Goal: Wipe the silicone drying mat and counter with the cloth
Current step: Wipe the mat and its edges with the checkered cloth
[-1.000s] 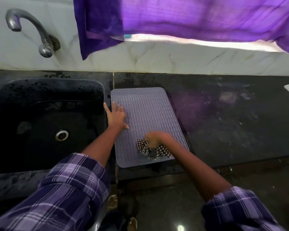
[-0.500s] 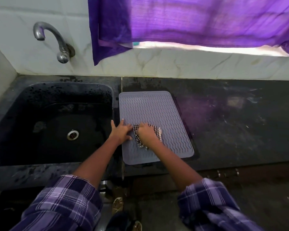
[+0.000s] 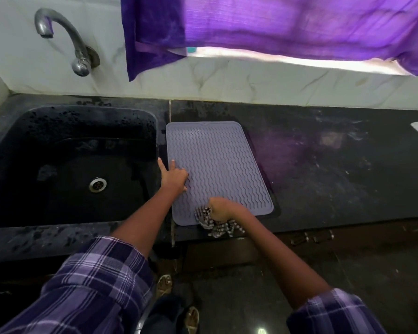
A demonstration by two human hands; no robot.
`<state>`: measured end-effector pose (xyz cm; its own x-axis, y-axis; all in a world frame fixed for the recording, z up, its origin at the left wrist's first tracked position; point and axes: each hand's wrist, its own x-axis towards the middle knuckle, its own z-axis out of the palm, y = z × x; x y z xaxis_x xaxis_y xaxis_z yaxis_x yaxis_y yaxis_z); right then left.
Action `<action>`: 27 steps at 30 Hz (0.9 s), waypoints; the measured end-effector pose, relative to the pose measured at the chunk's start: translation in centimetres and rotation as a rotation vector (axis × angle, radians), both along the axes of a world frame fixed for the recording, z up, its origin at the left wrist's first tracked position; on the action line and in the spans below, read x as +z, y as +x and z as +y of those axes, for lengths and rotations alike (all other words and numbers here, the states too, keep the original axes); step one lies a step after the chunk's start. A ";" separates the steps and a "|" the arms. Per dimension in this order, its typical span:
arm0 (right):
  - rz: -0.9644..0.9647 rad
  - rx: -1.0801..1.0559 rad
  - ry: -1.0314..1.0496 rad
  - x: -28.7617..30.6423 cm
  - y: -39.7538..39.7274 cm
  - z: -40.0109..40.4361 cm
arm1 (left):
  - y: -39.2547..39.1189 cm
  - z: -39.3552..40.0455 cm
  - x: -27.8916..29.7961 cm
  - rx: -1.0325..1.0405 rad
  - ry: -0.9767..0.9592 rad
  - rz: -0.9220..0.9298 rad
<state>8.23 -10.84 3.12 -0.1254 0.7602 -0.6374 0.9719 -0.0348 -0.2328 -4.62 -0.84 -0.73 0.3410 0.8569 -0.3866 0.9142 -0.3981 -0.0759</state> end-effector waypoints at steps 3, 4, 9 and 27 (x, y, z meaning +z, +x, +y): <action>0.168 -0.143 -0.073 2.7 3.9 0.3 | 0.0 -0.2 0.2 0.018 -0.019 -0.047; 0.207 -0.249 -0.016 3.1 5.3 0.8 | -0.1 -0.3 0.2 0.025 -0.026 -0.071; 0.187 -0.534 0.526 4.1 8.4 4.3 | -0.1 -0.6 0.4 0.073 -0.077 -0.205; -0.235 -0.083 0.258 -1.7 2.7 -2.9 | 3.0 -2.4 1.0 -0.060 -0.112 0.020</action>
